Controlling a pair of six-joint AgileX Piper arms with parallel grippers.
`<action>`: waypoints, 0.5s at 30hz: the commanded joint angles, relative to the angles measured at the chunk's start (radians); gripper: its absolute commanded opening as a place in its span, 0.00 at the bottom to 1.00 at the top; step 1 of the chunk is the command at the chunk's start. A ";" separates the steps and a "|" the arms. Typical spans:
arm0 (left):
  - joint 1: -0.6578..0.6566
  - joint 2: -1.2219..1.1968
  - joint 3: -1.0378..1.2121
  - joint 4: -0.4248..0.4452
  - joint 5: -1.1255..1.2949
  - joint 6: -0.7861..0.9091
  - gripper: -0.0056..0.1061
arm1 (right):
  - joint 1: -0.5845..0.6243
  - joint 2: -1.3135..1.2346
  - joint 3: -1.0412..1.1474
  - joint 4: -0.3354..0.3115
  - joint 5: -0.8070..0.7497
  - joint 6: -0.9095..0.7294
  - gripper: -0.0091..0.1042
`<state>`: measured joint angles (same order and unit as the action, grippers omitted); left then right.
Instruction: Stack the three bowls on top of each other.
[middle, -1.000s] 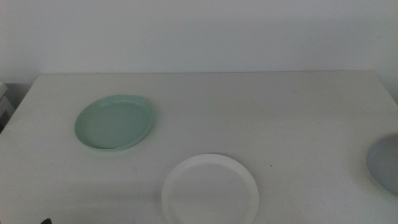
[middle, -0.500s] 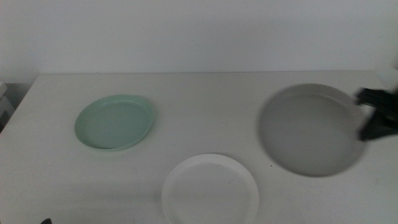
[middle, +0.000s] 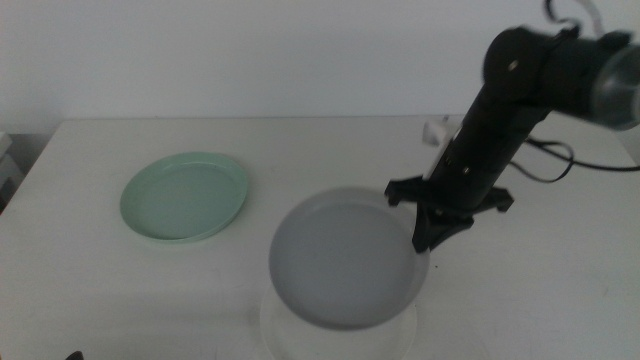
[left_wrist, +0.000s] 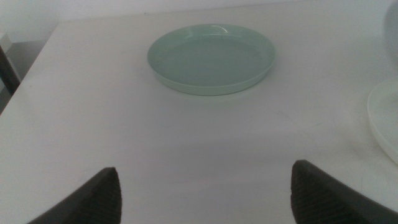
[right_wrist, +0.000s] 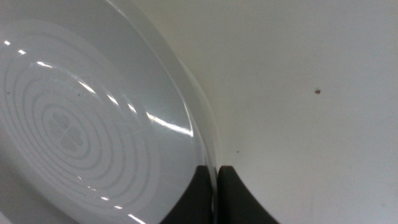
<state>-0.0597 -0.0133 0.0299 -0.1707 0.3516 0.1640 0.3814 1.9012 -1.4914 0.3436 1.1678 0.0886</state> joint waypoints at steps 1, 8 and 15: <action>0.001 -0.013 -0.003 -0.006 -0.071 -0.008 0.99 | 0.004 -0.011 -0.033 0.010 0.015 -0.002 0.07; 0.001 -0.013 -0.003 -0.006 -0.071 -0.008 0.99 | 0.004 0.050 -0.033 0.044 0.020 -0.043 0.07; 0.001 -0.013 -0.003 -0.006 -0.071 -0.008 0.99 | 0.004 0.061 -0.033 0.059 0.048 -0.080 0.07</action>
<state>-0.0597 -0.0133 0.0299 -0.1707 0.3516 0.1640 0.3829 2.0125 -1.4935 0.3748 1.1876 0.0267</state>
